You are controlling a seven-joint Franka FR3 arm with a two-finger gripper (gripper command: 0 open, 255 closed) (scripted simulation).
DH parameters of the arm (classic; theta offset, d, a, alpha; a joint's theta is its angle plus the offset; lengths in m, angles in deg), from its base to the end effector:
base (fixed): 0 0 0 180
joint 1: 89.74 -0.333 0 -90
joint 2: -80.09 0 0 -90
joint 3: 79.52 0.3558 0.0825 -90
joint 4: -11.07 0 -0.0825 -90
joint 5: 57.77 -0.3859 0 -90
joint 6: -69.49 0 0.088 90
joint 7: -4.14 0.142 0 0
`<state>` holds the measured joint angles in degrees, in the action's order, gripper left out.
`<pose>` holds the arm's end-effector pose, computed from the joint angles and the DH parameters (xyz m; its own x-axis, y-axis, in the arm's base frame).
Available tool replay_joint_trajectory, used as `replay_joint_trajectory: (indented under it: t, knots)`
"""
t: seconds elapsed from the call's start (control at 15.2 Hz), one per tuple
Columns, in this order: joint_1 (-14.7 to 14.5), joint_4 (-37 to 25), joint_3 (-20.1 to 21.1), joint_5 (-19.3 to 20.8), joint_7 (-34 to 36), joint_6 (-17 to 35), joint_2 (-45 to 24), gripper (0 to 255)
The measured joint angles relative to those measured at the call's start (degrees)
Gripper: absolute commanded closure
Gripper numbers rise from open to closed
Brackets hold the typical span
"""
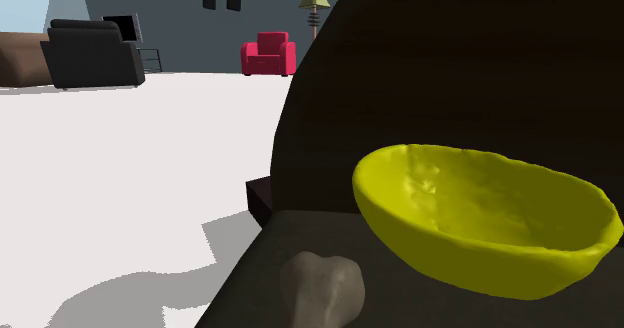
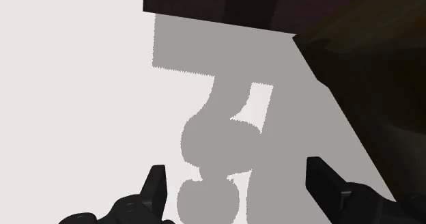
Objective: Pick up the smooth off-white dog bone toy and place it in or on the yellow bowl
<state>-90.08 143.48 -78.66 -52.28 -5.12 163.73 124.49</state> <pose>0.2958 -0.0051 0.6099 0.9788 0.1844 0.0896 0.1730 -0.9773 0.1221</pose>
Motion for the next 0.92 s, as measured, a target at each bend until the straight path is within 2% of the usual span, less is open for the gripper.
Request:
replay_joint_trajectory:
  t: [0.26, 0.92]
  knots:
    - [-1.2, -0.4, 1.5, -1.2, 0.7, 1.7, -2.7, 0]
    - [-6.1, -5.1, 8.3, -5.0, 3.4, 8.9, -17.1, 0]
